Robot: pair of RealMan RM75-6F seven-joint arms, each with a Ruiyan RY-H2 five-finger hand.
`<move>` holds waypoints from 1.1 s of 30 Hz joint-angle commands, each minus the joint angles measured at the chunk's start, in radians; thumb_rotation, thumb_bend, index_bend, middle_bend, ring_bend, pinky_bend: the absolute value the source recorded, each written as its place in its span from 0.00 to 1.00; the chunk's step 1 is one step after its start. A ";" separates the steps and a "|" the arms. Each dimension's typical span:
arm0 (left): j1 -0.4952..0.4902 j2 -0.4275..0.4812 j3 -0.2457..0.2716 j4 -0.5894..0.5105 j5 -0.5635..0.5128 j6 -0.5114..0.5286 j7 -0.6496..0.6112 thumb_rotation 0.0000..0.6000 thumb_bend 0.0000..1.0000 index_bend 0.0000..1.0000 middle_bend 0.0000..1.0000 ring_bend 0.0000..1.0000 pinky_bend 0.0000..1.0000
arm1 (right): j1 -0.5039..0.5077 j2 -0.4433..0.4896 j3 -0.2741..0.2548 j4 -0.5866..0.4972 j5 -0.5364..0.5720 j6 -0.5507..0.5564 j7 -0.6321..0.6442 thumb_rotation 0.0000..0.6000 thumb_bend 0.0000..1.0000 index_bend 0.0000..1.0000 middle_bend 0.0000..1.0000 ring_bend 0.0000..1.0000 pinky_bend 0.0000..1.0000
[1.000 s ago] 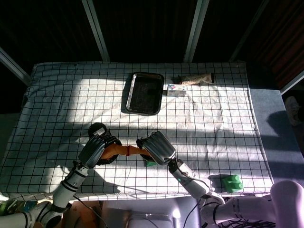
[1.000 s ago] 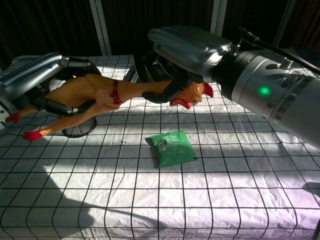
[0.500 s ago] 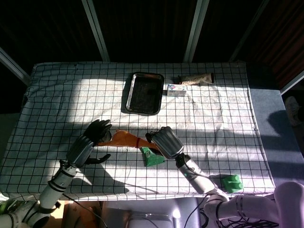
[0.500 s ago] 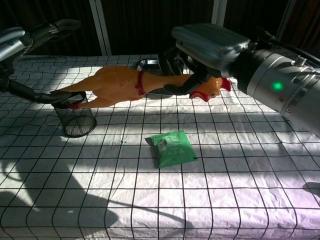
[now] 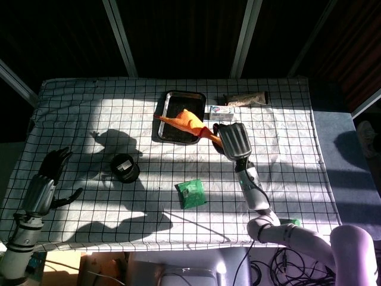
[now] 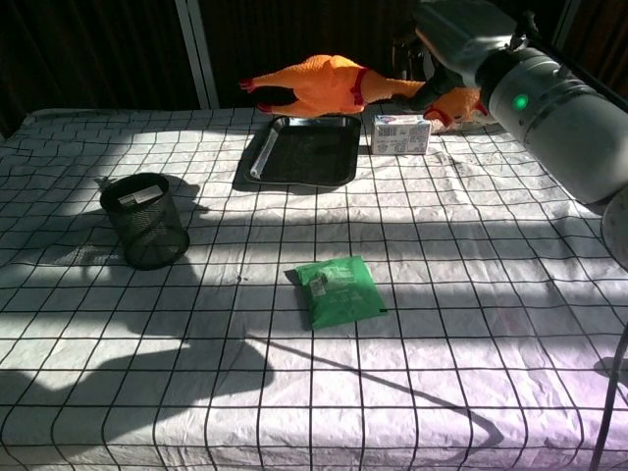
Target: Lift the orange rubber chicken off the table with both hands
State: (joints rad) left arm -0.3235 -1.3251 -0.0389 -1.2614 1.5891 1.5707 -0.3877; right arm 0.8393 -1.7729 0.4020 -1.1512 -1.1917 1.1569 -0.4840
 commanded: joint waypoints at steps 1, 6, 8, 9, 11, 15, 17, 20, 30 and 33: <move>0.017 0.011 0.006 0.024 -0.006 0.005 -0.021 1.00 0.26 0.00 0.00 0.00 0.00 | 0.108 -0.147 0.070 0.263 0.066 -0.028 0.028 1.00 0.55 0.91 0.72 0.77 0.76; 0.027 0.017 0.008 0.046 -0.009 -0.007 -0.026 1.00 0.26 0.00 0.00 0.00 0.00 | 0.214 -0.308 0.088 0.577 0.079 -0.086 0.130 1.00 0.54 0.90 0.72 0.77 0.76; 0.030 0.016 0.007 0.060 -0.017 -0.018 -0.040 1.00 0.26 0.00 0.00 0.00 0.00 | 0.259 -0.362 0.095 0.683 0.090 -0.136 0.157 1.00 0.54 0.88 0.72 0.76 0.74; 0.030 0.016 0.007 0.062 -0.017 -0.019 -0.043 1.00 0.26 0.00 0.00 0.00 0.00 | 0.265 -0.369 0.097 0.699 0.091 -0.140 0.162 1.00 0.54 0.88 0.72 0.75 0.74; 0.030 0.016 0.006 0.065 -0.018 -0.021 -0.045 1.00 0.26 0.00 0.00 0.00 0.00 | 0.272 -0.376 0.098 0.714 0.092 -0.146 0.167 1.00 0.54 0.84 0.71 0.72 0.71; 0.030 0.015 0.001 0.096 -0.038 -0.051 -0.086 1.00 0.27 0.00 0.00 0.00 0.00 | 0.348 -0.455 0.118 0.856 0.122 -0.256 0.192 1.00 0.51 0.50 0.50 0.43 0.48; 0.029 0.015 -0.003 0.112 -0.045 -0.061 -0.107 1.00 0.27 0.00 0.00 0.00 0.00 | 0.378 -0.487 0.116 0.913 0.124 -0.304 0.203 1.00 0.42 0.27 0.36 0.28 0.37; 0.028 0.012 -0.006 0.125 -0.043 -0.066 -0.123 1.00 0.27 0.00 0.00 0.00 0.00 | 0.400 -0.496 0.133 0.946 0.154 -0.363 0.184 1.00 0.28 0.03 0.15 0.09 0.20; 0.036 0.012 -0.012 0.115 -0.039 -0.064 -0.117 1.00 0.27 0.00 0.00 0.00 0.00 | 0.384 -0.469 0.128 0.947 0.162 -0.351 0.192 1.00 0.02 0.00 0.00 0.00 0.00; 0.040 0.018 -0.013 0.096 -0.034 -0.056 -0.107 1.00 0.27 0.00 0.00 0.00 0.00 | 0.363 -0.440 0.119 0.921 0.158 -0.355 0.170 1.00 0.00 0.00 0.00 0.00 0.00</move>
State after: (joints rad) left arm -0.2855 -1.3093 -0.0517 -1.1609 1.5531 1.5118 -0.4979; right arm 1.2121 -2.2232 0.5260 -0.2187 -1.0315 0.8037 -0.3042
